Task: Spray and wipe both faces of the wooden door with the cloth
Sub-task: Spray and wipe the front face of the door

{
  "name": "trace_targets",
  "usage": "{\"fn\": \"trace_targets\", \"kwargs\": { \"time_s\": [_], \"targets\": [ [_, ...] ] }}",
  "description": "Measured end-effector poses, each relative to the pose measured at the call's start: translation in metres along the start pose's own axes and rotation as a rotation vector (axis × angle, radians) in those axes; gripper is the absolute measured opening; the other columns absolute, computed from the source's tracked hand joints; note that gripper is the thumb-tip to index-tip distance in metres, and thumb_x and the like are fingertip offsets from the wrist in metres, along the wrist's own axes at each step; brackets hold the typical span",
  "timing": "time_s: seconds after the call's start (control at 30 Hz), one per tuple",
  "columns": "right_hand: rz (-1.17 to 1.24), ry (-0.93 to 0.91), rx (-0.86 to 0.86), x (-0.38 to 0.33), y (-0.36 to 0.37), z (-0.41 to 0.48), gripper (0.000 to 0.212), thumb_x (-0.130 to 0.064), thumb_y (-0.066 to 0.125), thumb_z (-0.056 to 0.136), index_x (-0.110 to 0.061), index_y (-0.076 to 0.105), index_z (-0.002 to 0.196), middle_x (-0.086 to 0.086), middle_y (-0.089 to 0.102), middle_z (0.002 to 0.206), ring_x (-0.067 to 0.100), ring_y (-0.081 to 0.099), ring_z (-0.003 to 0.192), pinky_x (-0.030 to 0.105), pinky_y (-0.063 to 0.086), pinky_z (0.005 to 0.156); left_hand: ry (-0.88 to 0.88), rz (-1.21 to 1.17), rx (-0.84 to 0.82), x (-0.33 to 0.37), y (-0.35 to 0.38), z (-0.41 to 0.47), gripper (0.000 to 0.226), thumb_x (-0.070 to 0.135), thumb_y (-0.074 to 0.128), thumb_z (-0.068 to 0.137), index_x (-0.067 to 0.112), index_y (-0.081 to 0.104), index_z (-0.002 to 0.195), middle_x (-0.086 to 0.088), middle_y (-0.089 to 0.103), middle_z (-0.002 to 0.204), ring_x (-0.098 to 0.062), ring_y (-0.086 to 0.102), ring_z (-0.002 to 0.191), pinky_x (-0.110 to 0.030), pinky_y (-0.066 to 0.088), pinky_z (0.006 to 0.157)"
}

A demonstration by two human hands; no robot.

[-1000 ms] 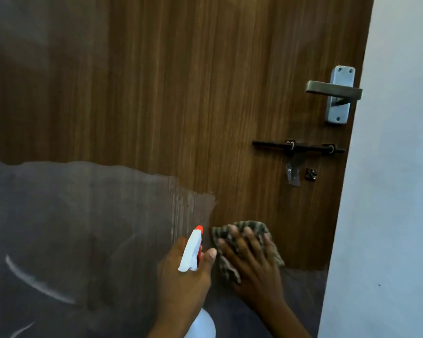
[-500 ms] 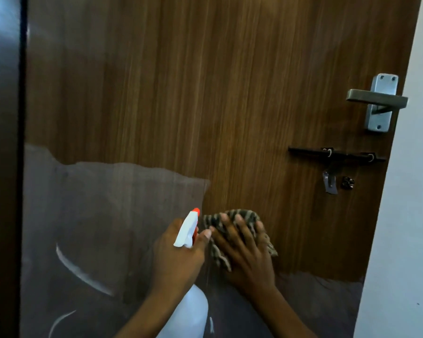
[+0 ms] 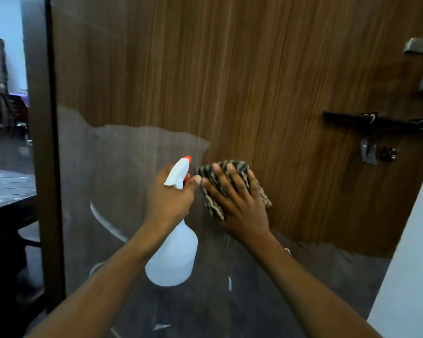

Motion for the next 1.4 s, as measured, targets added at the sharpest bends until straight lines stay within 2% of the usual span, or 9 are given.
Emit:
{"fn": "trace_targets", "kwargs": {
  "time_s": [0.23,0.37,0.47,0.57,0.77,0.9,1.1,1.3,1.4],
  "targets": [
    [-0.021,0.262,0.052,0.040,-0.009,0.016,0.064,-0.052,0.043,0.099,-0.030,0.026,0.157,0.008,0.020,0.164,0.035,0.016,0.151,0.062,0.016,0.118,-0.121,-0.003,0.100,-0.027,-0.020,-0.016,0.052,0.036,0.067,0.081,0.023,0.051,0.128,0.002,0.058,0.128,-0.013,0.056,0.094,-0.020,0.050,0.073],
    [0.042,0.163,0.060,-0.013,0.005,0.077,0.060,-0.045,0.040,0.100,-0.025,0.030,0.156,0.009,0.022,0.164,0.035,0.015,0.151,0.062,0.015,0.118,-0.067,0.029,0.133,-0.026,-0.038,-0.018,0.051,0.036,0.067,0.081,0.023,0.053,0.128,0.005,0.059,0.128,-0.007,0.052,0.095,-0.007,0.042,0.064],
    [0.064,-0.032,0.000,-0.063,0.023,0.065,0.065,-0.043,0.044,0.099,-0.023,0.026,0.157,0.009,0.017,0.165,0.033,0.010,0.153,0.060,0.017,0.119,-0.054,0.060,0.168,-0.027,-0.055,-0.017,0.052,0.036,0.068,0.081,0.023,0.054,0.129,0.004,0.058,0.130,-0.010,0.056,0.108,-0.015,0.040,0.080],
    [0.059,-0.185,0.009,-0.068,0.023,0.024,0.063,-0.045,0.044,0.100,-0.024,0.027,0.157,0.006,0.020,0.165,0.031,0.016,0.152,0.059,0.024,0.118,-0.059,0.081,0.186,-0.031,-0.070,-0.014,0.052,0.037,0.068,0.080,0.025,0.054,0.128,0.005,0.058,0.129,-0.012,0.056,0.109,-0.018,0.042,0.080],
    [0.043,0.160,0.046,-0.020,0.000,0.071,0.069,-0.050,0.046,0.096,-0.029,0.023,0.158,0.007,0.017,0.165,0.034,0.012,0.152,0.061,0.015,0.119,-0.070,0.071,0.238,-0.042,-0.103,-0.008,0.044,0.036,0.071,0.078,0.028,0.057,0.119,0.009,0.062,0.117,-0.016,0.060,0.098,-0.042,0.056,0.086],
    [0.064,0.070,0.061,-0.082,0.010,0.128,0.063,-0.046,0.043,0.099,-0.023,0.028,0.157,0.009,0.020,0.164,0.035,0.013,0.152,0.061,0.019,0.118,-0.056,0.025,0.223,-0.049,-0.118,0.001,0.045,0.032,0.071,0.079,0.024,0.057,0.120,0.012,0.059,0.110,-0.008,0.055,0.089,-0.027,0.054,0.079],
    [0.027,-0.250,0.044,-0.121,0.023,0.074,0.065,-0.045,0.052,0.097,-0.027,0.030,0.156,0.005,0.024,0.164,0.031,0.020,0.151,0.058,0.027,0.116,-0.060,0.073,0.196,-0.062,-0.143,0.023,0.052,0.038,0.069,0.078,0.026,0.053,0.126,0.005,0.059,0.127,-0.007,0.052,0.096,-0.012,0.046,0.071],
    [0.028,0.131,0.079,-0.073,-0.002,0.120,0.063,-0.049,0.042,0.097,-0.031,0.029,0.156,0.007,0.023,0.164,0.033,0.019,0.151,0.061,0.020,0.117,-0.098,0.115,0.286,-0.072,-0.177,0.029,0.053,0.034,0.074,0.074,0.021,0.055,0.123,0.000,0.062,0.120,-0.007,0.049,0.088,-0.005,0.035,0.058],
    [0.080,0.072,0.076,-0.113,0.004,0.169,0.058,-0.048,0.026,0.102,-0.028,0.031,0.155,0.008,0.024,0.163,0.034,0.019,0.151,0.061,0.021,0.117,-0.068,0.103,0.274,-0.074,-0.187,0.038,0.053,0.035,0.075,0.073,0.023,0.058,0.122,0.008,0.062,0.110,-0.009,0.055,0.089,-0.006,0.044,0.058]
  ]
}}
Point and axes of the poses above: each hand's wrist, its own z-axis towards the middle knuckle, its own y-axis out of the palm, x = y × z, the point moved 10 cm from there along z, towards the middle knuckle
